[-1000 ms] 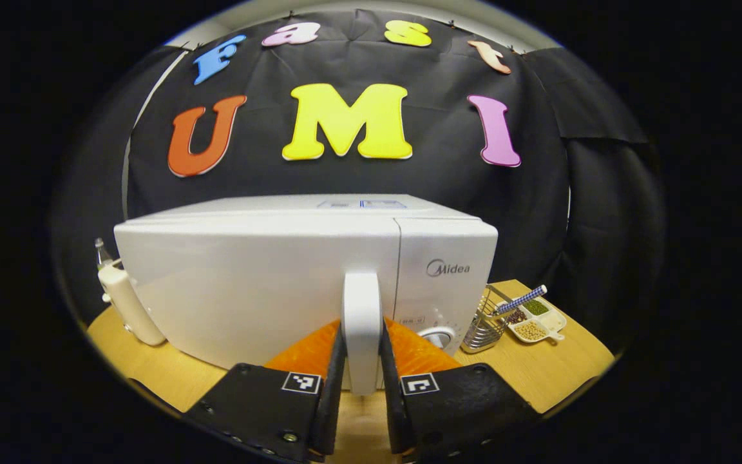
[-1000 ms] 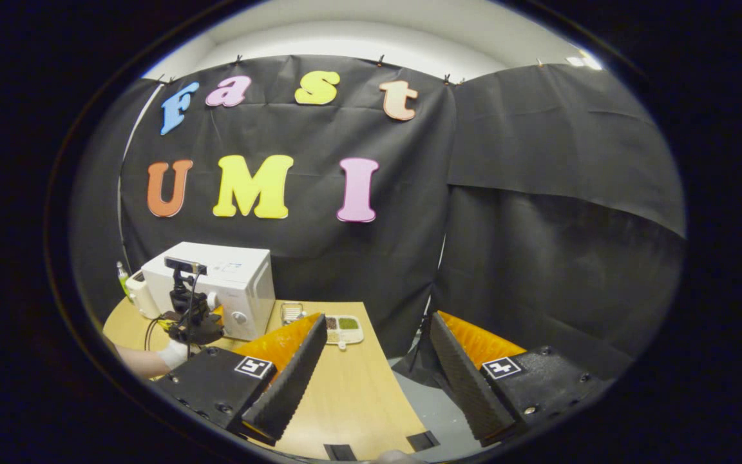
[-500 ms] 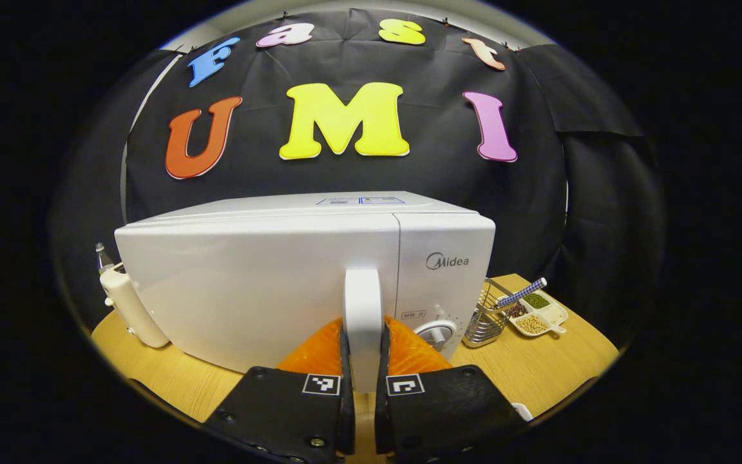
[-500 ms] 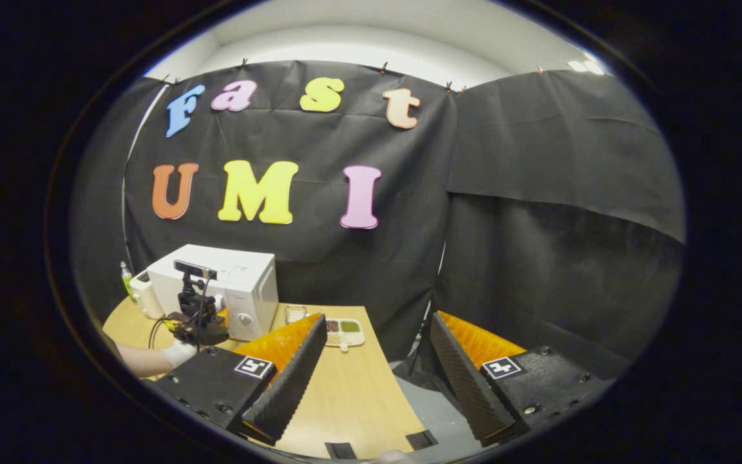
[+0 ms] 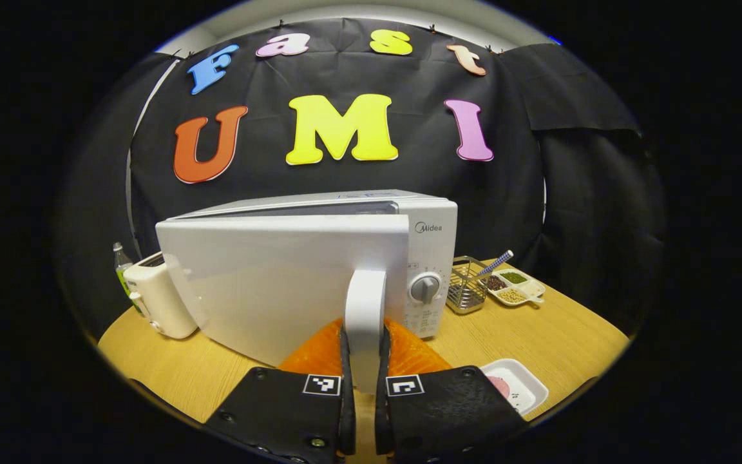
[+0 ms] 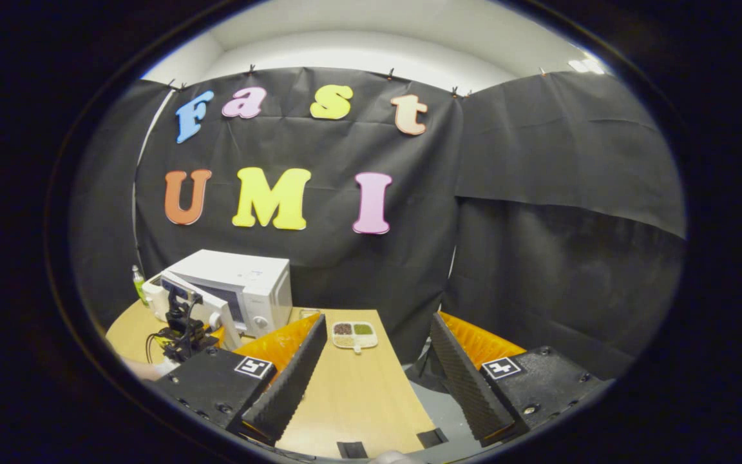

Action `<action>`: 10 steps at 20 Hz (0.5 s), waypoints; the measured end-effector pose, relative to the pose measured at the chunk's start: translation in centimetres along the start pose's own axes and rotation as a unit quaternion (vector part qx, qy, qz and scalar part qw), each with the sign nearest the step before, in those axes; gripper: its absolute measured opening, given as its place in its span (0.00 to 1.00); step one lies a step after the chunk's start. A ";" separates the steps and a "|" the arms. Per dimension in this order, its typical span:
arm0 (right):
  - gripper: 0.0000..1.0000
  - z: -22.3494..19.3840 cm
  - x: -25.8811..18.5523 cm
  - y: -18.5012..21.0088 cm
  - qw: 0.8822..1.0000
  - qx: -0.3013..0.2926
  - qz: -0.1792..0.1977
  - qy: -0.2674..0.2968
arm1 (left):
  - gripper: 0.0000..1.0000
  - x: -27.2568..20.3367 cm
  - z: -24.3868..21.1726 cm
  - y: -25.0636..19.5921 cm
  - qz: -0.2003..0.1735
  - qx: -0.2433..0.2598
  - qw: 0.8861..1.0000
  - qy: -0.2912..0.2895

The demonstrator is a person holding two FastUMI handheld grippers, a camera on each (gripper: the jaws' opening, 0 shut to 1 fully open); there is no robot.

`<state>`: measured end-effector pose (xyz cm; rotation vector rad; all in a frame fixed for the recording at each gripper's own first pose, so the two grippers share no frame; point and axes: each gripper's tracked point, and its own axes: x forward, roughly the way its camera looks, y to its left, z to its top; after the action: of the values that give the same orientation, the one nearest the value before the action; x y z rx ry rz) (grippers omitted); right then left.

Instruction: Open the microwave oven with the left hand, put the food in, and close the microwave oven.

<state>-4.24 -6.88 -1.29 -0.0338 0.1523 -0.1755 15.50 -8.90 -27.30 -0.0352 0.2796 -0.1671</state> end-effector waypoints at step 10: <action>1.00 1.6 1.1 12.2 0.988 0.007 0.150 -0.025 | 0.11 -10.7 -3.1 8.4 0.054 -0.012 0.998 0.025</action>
<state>-0.87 4.92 -0.46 -0.0011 0.1054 0.1241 5.81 1.15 -27.89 -0.0388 0.3324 -0.0580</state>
